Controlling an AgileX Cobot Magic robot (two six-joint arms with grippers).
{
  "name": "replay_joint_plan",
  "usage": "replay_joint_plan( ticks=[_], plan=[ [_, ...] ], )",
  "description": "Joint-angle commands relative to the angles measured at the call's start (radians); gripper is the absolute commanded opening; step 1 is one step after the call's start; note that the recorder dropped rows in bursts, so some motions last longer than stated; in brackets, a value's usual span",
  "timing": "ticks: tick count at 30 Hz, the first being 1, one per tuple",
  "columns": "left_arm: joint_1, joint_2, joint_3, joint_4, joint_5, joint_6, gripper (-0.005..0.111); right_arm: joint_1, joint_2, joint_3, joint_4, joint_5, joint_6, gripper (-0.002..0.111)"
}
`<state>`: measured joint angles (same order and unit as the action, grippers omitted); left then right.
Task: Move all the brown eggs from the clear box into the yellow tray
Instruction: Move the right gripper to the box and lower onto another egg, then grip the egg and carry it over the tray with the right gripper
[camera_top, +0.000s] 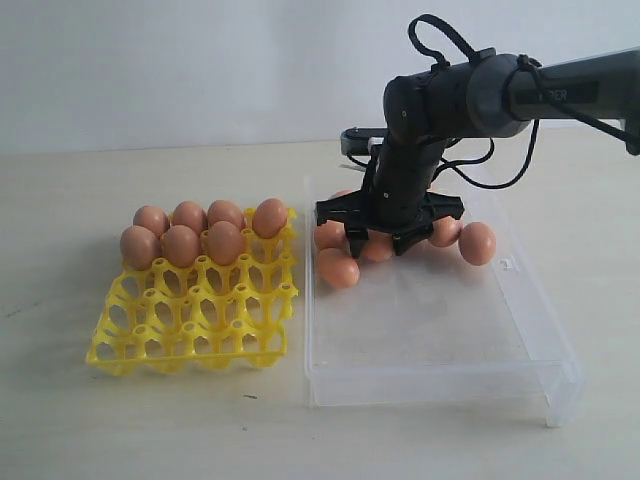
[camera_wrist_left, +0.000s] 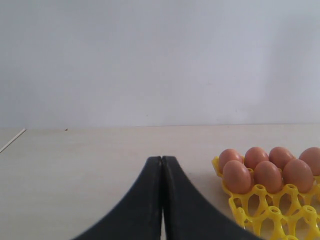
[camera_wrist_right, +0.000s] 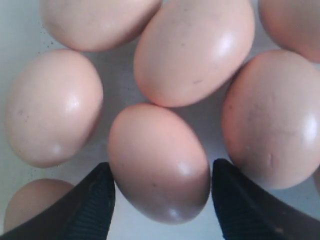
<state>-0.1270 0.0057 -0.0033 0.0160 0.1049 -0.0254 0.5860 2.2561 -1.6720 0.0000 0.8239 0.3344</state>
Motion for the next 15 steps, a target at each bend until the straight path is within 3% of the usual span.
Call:
replay_joint_plan(
  ticks=[1, 7, 15],
  plan=[
    [-0.003, -0.006, 0.003, -0.007, -0.002, -0.004, 0.000, -0.004, -0.006, -0.002, -0.007, -0.011, -0.061, 0.059],
    [-0.003, -0.006, 0.003, -0.007, -0.002, -0.004, 0.000, -0.004, -0.006, -0.002, -0.007, -0.039, -0.091, 0.056],
    [-0.003, -0.006, 0.003, -0.007, -0.002, -0.004, 0.000, -0.004, -0.006, -0.002, -0.013, -0.025, -0.138, 0.010]
  ],
)
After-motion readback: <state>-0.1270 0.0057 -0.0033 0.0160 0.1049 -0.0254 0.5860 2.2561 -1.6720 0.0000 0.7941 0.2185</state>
